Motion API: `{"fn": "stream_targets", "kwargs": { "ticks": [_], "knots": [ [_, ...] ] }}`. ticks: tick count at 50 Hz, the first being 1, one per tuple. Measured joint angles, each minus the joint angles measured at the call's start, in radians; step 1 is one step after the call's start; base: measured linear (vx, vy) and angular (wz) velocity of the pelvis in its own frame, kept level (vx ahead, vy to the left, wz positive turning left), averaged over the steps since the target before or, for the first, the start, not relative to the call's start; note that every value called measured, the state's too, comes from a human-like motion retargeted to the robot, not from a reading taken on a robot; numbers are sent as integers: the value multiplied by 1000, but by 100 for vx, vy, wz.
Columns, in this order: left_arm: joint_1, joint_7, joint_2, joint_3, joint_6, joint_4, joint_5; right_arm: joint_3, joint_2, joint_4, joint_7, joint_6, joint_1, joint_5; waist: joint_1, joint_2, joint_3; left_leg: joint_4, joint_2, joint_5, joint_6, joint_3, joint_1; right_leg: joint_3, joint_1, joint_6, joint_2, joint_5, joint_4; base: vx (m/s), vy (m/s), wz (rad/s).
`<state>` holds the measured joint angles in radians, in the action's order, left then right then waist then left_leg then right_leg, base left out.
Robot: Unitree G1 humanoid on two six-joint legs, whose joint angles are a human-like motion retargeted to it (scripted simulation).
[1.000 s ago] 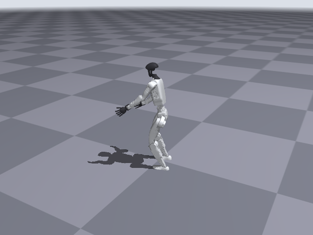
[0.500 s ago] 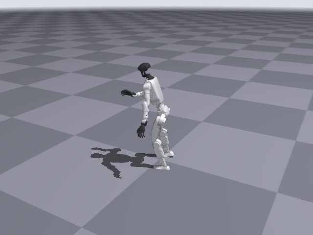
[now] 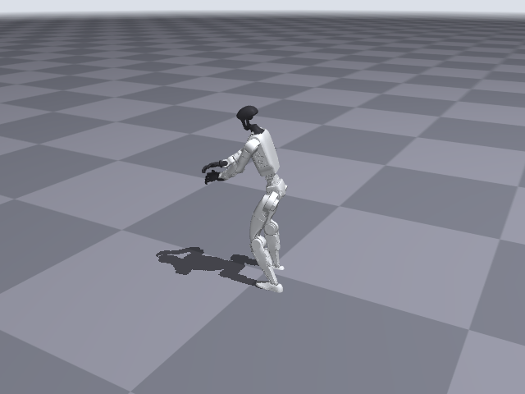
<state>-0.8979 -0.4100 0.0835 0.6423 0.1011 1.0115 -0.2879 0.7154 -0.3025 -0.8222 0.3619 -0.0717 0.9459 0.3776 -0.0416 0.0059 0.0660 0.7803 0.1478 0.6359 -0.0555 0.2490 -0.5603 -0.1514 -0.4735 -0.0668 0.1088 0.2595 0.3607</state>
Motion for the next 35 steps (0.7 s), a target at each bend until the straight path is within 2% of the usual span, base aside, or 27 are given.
{"fn": "stream_targets", "kwargs": {
  "ticks": [6, 10, 16, 19, 25, 27, 35],
  "knots": [
    [79, -11, 20, 3, -17, 2, -63, -31, -25, 156, 17, -28, -97, 10, 11, 14, -8, 62, 33, 43, -1, -10, 2, 5, -11, 3, 31, 21, 58, -1, -2, -14],
    [86, -23, 16, 23, -39, 23, -119, -50, -49, 273, 12, -26, -160, 15, 44, -11, -3, 11, 27, 31, 4, -32, 51, 20, 17, 1, 19, 19, 45, 0, 0, 0],
    [37, -53, -3, 44, -60, 22, -187, -76, -86, 477, 49, -55, -189, 6, 77, -15, -16, 57, 48, 58, -4, -42, 26, 36, -25, 4, 38, 38, 110, -1, 1, -10],
    [-6, -56, 6, 45, -67, 2, -217, -128, -144, 660, 58, -53, -202, -8, 104, -36, -17, -10, 32, 27, -3, -53, 49, 51, -11, 1, 21, 22, 64, 4, -1, 9],
    [-4, -75, 21, 50, -77, -26, -253, -193, -177, 859, 114, -85, -226, 7, 113, -28, -26, 79, 58, 56, -15, -39, 9, 54, -43, 9, 54, 37, 122, 0, 0, -3],
    [-24, -76, 32, 47, -84, -35, -263, -229, -198, 932, 116, -75, -242, 14, 124, -45, -20, 14, 46, 28, -15, -41, 41, 63, -7, 10, 44, 15, 56, 3, -2, 8],
    [-23, -106, 34, 48, -96, -52, -317, -252, -188, 980, 129, -74, -332, 47, 127, -51, -2, 60, 58, 34, -22, -16, 29, 67, -15, 20, 68, 20, 85, 1, -1, 5]
  ]
}}
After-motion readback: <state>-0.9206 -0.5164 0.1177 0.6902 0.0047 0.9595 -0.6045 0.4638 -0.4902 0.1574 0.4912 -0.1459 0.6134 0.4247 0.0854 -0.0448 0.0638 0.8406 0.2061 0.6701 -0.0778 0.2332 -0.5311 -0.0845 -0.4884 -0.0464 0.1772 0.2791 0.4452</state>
